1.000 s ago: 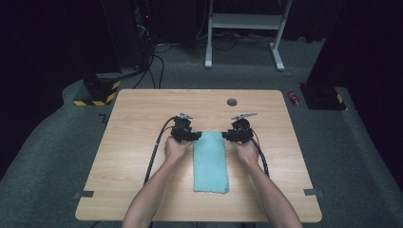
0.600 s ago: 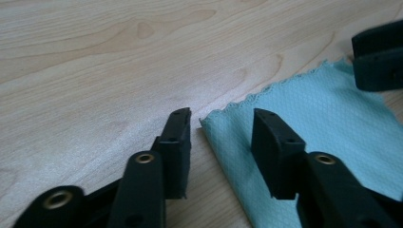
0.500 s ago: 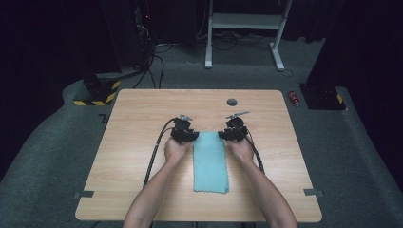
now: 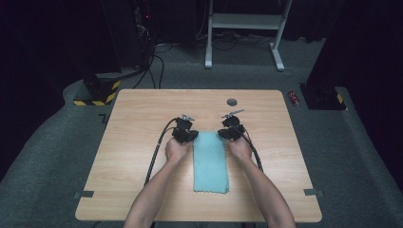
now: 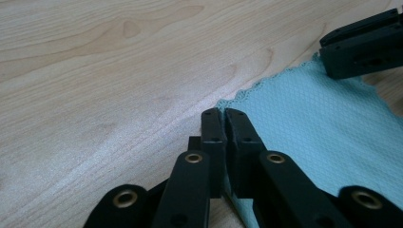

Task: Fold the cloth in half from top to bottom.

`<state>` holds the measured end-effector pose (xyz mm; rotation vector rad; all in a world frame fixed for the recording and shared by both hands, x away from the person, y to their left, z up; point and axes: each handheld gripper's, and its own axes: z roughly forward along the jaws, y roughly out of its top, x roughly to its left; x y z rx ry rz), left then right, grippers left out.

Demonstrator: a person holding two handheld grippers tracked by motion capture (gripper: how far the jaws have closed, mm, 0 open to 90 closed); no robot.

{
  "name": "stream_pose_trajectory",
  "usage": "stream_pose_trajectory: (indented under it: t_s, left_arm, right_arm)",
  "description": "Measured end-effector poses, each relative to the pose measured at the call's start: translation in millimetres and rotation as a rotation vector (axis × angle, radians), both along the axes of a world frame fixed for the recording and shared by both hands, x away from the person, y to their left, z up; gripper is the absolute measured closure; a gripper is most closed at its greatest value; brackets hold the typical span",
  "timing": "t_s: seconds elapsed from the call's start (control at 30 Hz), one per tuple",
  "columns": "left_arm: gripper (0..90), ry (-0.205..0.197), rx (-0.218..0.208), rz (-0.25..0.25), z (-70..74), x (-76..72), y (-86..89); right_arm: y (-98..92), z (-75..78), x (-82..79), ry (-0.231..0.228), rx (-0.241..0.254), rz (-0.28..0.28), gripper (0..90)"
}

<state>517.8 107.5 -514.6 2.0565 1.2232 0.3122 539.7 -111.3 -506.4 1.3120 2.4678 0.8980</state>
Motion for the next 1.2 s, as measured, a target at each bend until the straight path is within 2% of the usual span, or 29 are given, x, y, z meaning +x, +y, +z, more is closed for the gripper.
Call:
stream_pose_trajectory:
  t_s: [0.2, 0.27, 0.37, 0.53, 0.6, 0.77, 0.87, 1.07, 1.2]
  left_arm:
    - [88.8, 0.013, 0.003, -0.02, 1.6, 2.3, 0.6]
    - [89.0, 0.01, -0.012, -0.028, 2.9, 1.9, 3.3]
    - [89.0, 0.006, -0.056, -0.024, 6.9, 0.6, 6.4]
    - [89.1, -0.011, -0.084, -0.031, 14.7, -3.8, 9.1]
    - [89.1, -0.019, -0.083, -0.036, 18.1, -6.0, 9.9]
    - [89.1, -0.027, -0.122, -0.062, 27.8, -13.2, 14.3]
    - [89.1, -0.033, -0.138, -0.079, 31.8, -18.1, 16.3]
    - [89.1, -0.05, -0.143, -0.108, 36.9, -28.3, 15.9]
    - [89.0, -0.058, -0.162, -0.111, 38.3, -36.7, 17.3]
  right_arm:
    - [2.2, 0.4, -2.6, -0.015, -0.02, 0.011, 89.4]
    - [1.1, 1.1, -2.7, -0.02, -0.015, 0.017, 89.5]
    - [-1.5, 5.6, -4.4, -0.032, 0.006, 0.022, 89.5]
    - [-3.0, 16.3, -10.6, -0.066, 0.02, 0.044, 89.5]
    - [-3.2, 19.8, -12.9, -0.075, 0.021, 0.053, 89.6]
    - [-5.9, 27.7, -21.9, -0.099, 0.042, 0.063, 89.6]
    - [-10.5, 30.8, -30.7, -0.135, 0.045, 0.089, 89.6]
    - [-17.7, 35.1, -42.8, -0.146, 0.057, 0.104, 89.7]
    - [-19.3, 38.9, -52.7, -0.153, 0.059, 0.126, 89.7]
